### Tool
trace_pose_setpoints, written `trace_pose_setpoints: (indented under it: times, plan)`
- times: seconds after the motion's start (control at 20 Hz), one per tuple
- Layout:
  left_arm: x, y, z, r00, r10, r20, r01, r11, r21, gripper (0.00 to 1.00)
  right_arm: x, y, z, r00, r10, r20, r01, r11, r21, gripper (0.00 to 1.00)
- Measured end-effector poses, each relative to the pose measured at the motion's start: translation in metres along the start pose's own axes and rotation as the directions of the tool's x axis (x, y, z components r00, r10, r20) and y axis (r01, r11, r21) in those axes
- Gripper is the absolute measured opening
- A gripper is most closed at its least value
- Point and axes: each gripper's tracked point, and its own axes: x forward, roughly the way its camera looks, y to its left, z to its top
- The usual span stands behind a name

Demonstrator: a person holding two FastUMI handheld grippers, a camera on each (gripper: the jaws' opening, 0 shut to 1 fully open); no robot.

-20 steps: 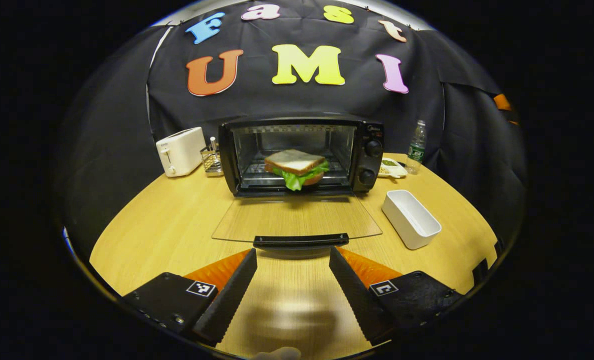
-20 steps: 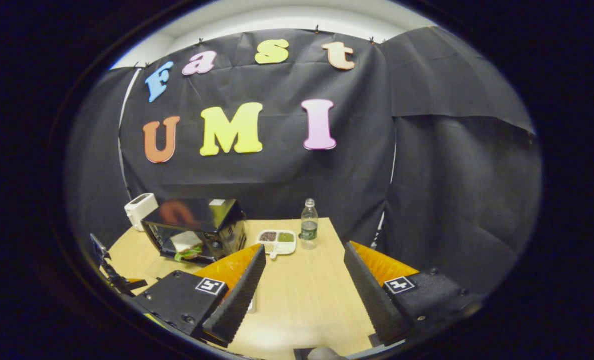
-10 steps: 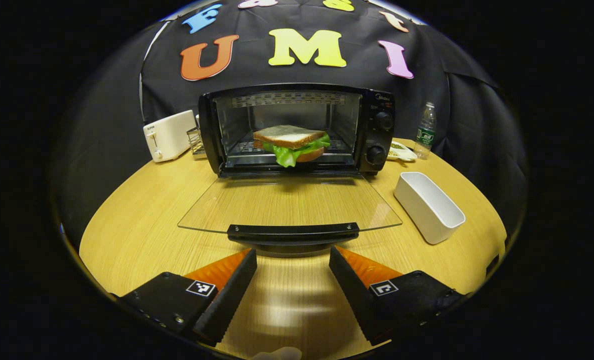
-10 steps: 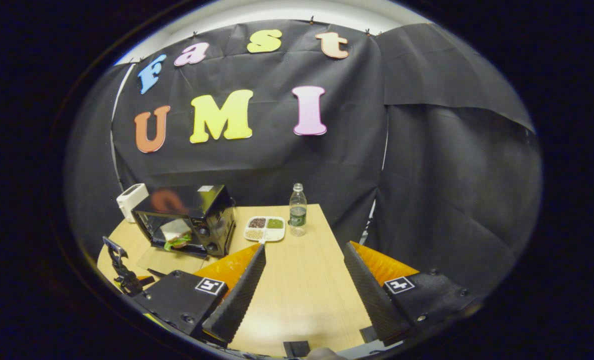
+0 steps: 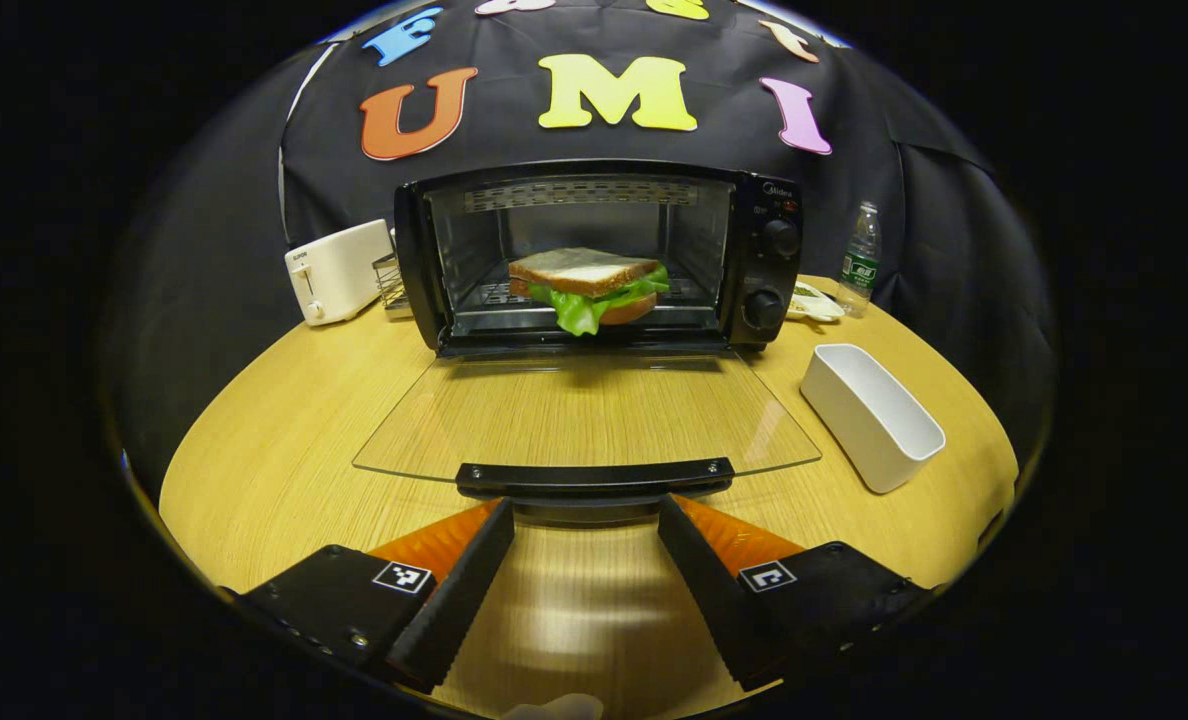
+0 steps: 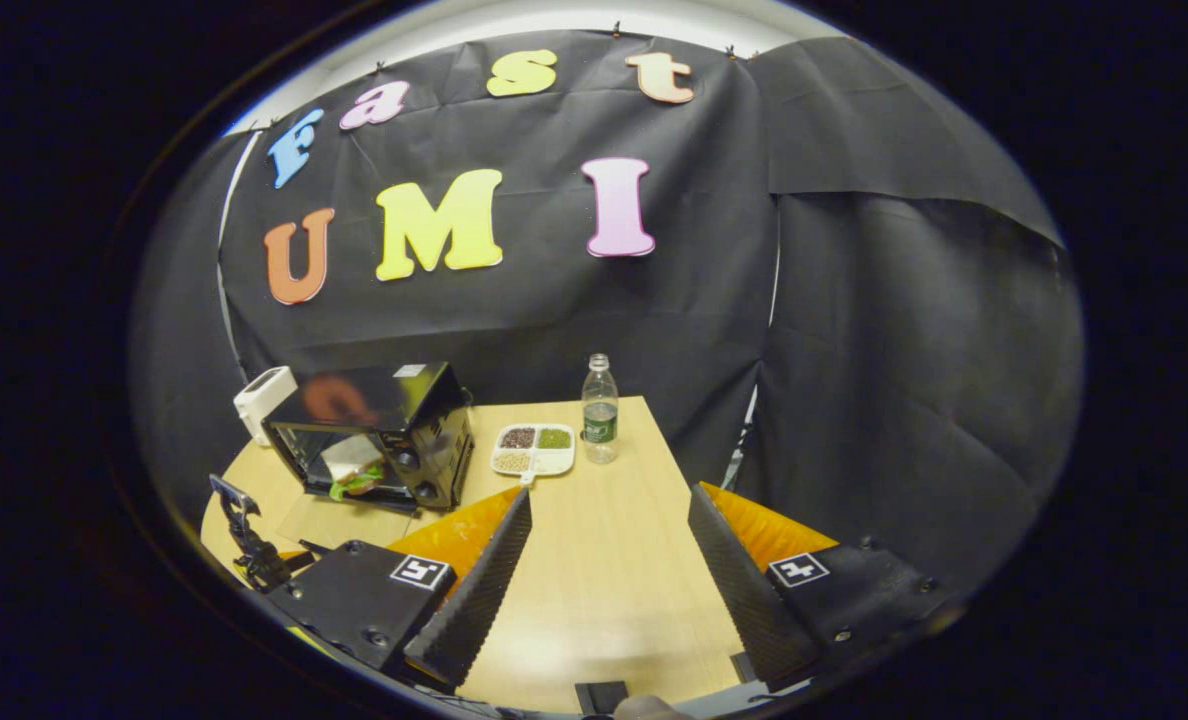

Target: Open the electric oven with the left hand, put the food in, and close the electric oven.

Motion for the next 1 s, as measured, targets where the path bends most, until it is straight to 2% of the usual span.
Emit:
trace_pose_setpoints:
  times: [0.35, 0.7, 0.75, 0.85, 0.9, 0.95, 1.0]
  plan:
    - [-0.002, 0.001, 0.007, 1.0, -0.002, -0.006, 0.002, 1.0, 0.0, 0.96, -0.001, 0.003, 0.004, 1.0, 0.007, 0.007, -0.007, 1.0, -0.007, 1.0]
    - [-0.013, 0.001, 0.033, 1.0, -0.007, 0.03, 0.007, 1.0, -0.004, 0.96, -0.001, 0.001, 0.009, 1.0, 0.005, 0.02, -0.006, 1.0, 0.018, 1.0]
    - [-0.014, 0.0, 0.039, 0.999, -0.009, 0.037, 0.009, 1.0, -0.007, 0.96, -0.001, 0.002, 0.009, 1.0, 0.006, 0.021, -0.007, 1.0, 0.021, 0.91]
    - [-0.017, 0.001, 0.055, 0.998, -0.013, 0.062, 0.014, 1.0, -0.009, 0.96, 0.001, 0.003, 0.009, 1.0, 0.007, 0.022, -0.008, 0.999, 0.031, 0.91]
    - [-0.018, 0.0, 0.064, 0.997, -0.016, 0.078, 0.017, 1.0, -0.01, 0.95, 0.003, 0.004, 0.01, 1.0, 0.007, 0.023, -0.008, 0.999, 0.038, 1.0]
    - [-0.019, 0.0, 0.072, 0.996, -0.018, 0.091, 0.02, 1.0, -0.019, 0.96, 0.003, 0.004, 0.011, 1.0, 0.01, 0.023, -0.011, 0.999, 0.044, 1.0]
    - [-0.02, 0.0, 0.082, 0.994, -0.02, 0.106, 0.023, 0.999, -0.022, 0.96, 0.005, 0.005, 0.011, 1.0, 0.01, 0.023, -0.011, 0.999, 0.046, 0.91]
